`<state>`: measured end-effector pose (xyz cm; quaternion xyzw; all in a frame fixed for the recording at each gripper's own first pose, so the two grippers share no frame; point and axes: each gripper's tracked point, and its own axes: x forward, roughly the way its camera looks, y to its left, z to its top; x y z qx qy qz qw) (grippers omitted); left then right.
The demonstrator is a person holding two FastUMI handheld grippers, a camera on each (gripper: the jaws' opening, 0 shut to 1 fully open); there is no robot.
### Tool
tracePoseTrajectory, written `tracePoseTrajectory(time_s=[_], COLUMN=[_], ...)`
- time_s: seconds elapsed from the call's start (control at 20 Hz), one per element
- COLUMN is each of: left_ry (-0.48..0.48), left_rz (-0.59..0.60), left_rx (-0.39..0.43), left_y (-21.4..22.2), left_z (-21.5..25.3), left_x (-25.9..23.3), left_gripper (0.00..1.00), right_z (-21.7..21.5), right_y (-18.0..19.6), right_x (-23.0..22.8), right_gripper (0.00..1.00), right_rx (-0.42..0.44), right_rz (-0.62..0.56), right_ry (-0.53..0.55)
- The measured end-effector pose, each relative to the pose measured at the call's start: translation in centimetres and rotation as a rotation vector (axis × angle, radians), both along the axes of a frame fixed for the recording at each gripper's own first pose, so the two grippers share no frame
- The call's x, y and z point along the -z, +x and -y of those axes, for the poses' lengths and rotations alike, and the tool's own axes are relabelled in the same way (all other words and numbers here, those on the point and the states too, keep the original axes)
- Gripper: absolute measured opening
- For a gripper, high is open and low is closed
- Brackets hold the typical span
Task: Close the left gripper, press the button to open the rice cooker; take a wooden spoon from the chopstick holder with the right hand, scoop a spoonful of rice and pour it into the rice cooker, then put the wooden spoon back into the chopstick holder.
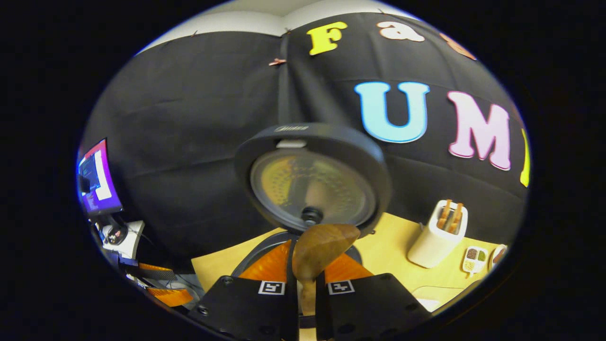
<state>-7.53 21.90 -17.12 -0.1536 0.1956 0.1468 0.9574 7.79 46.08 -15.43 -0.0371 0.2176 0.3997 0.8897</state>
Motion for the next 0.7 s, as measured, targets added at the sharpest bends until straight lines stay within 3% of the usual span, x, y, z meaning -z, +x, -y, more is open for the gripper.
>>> tracePoseTrajectory(time_s=[0.2,0.4,0.7], left_ry=[0.0,0.014,0.009], left_rz=[-0.002,0.011,0.009], left_rx=[0.057,0.115,0.191], left_y=[1.8,4.0,7.1], left_z=[3.0,6.5,12.0], left_x=[-0.3,-1.0,-1.9], left_gripper=[0.95,0.95,0.95], right_z=[7.7,18.2,33.3], right_y=[2.5,6.1,10.5], right_x=[-2.9,-6.1,-7.4], right_gripper=[0.18,0.18,0.17], right_rx=[0.16,0.383,0.67], right_rz=[-0.007,0.04,0.033], right_ry=[0.057,0.106,0.147])
